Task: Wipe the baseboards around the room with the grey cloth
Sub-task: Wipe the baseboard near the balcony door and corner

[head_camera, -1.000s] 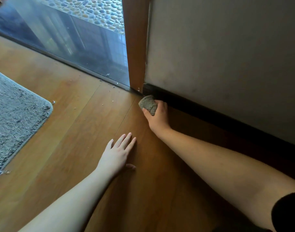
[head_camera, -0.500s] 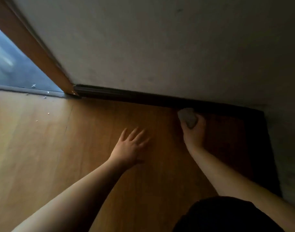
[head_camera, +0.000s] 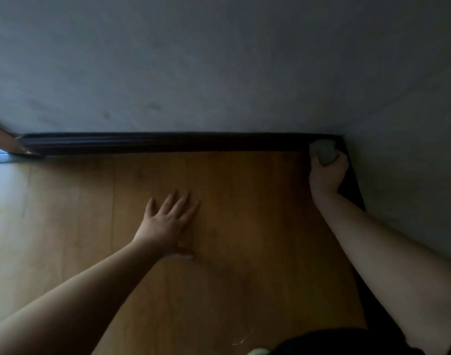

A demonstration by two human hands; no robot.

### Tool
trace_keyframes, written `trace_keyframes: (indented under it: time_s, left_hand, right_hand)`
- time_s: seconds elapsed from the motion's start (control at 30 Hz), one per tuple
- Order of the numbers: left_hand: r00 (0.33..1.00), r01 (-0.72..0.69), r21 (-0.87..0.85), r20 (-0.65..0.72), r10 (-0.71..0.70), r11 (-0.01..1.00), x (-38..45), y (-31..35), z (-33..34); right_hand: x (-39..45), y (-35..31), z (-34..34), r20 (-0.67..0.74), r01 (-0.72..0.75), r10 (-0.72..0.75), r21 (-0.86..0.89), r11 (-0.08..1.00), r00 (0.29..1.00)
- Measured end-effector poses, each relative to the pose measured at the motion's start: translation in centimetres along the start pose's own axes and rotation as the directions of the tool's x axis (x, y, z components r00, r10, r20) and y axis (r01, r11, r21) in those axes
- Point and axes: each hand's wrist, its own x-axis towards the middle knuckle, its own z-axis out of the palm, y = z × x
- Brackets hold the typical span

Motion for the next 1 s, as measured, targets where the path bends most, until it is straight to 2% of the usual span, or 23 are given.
trace_keyframes:
  time_s: [0.1,0.27,0.4,0.67,0.9,1.0]
  left_hand:
    - [1.0,0.004,-0.004,-0.012,-0.004,1.0,-0.1,0.2,-0.1]
    - [1.0,0.0,-0.008,-0.016,0.0,1.0,0.1,0.5,-0.3]
    - [1.0,-0.002,-0.018,-0.028,0.002,1.0,0.2,0.5,-0.2]
    - [0.998,-0.035,-0.02,-0.045,0.034,0.999,0.3,-0.4,-0.2]
    - [0.997,-0.048,0.011,-0.054,0.049,0.999,0.5,-0.5,0.0]
    - [0.996,-0.058,0.006,-0.063,0.058,0.998,0.4,-0.4,-0.2]
  right_hand:
    - [1.2,-0.9,-0.8,-0.02,0.042,-0.042,-0.039,0.998,0.999]
    - [1.9,-1.7,-2.1,-0.021,0.062,-0.068,-0.212,0.975,0.997]
    - [2.3,-2.5,-2.1,-0.015,0.041,-0.048,-0.301,0.953,0.999]
    - [3.0,-2.7,-2.5,0.048,0.082,-0.067,-0.467,0.881,0.997]
    - [1.5,-3.9,-1.5,0.107,0.142,-0.104,-0.463,0.875,0.989]
    - [-1.0,-5.0,-0.2,0.183,0.188,-0.122,-0.404,0.895,0.975]
